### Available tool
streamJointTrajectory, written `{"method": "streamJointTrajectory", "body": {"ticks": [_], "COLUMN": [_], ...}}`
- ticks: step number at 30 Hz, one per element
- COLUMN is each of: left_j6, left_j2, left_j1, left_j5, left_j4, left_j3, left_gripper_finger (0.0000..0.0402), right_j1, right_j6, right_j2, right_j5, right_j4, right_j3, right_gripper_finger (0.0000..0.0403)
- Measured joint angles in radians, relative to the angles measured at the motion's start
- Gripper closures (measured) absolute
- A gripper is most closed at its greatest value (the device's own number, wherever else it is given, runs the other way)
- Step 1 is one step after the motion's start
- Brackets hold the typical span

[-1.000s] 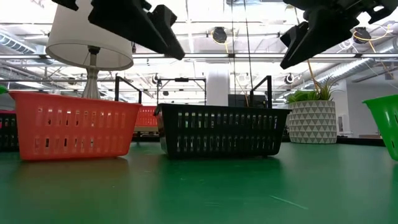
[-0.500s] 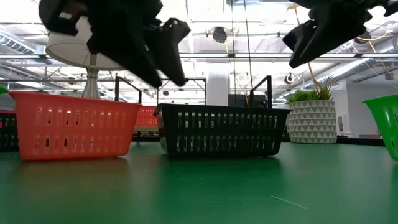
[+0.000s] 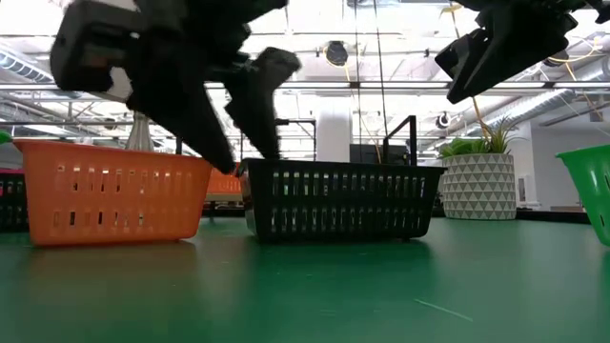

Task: Stack baskets on shelf by color
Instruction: Stack the right black bin on the black bin on the shelf

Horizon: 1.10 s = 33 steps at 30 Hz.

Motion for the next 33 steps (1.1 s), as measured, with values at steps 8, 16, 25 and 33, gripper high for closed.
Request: {"method": "streamJointTrajectory", "body": {"ticks": [8, 16, 25, 33], "left_j6": [0.038, 0.075, 0.079, 0.067], "left_j2": [0.037, 0.034, 0.034, 0.034], "left_j1": [0.012, 0.038, 0.08, 0.116], "left_j5": [-0.011, -0.022, -0.031, -0.031], "left_j4": [0.02, -0.009, 0.053, 0.133], "left_j3": [0.001, -0.001, -0.001, 0.0], "left_gripper_finger": [0.0226, 0.0324, 0.0391, 0.0385], "right_j1": [0.0, 0.0, 0.0, 0.0], "right_j6": [0.003, 0.0, 0.0, -0.001], "right_j2": [0.0, 0.0, 0.0, 0.0], "right_j5": [0.0, 0.0, 0.001, 0.007], "right_j4": [0.0, -0.003, -0.003, 0.01], "right_j3": [0.001, 0.001, 0.0, 0.0], "right_gripper_finger": [0.03, 0.03, 0.03, 0.03]}}
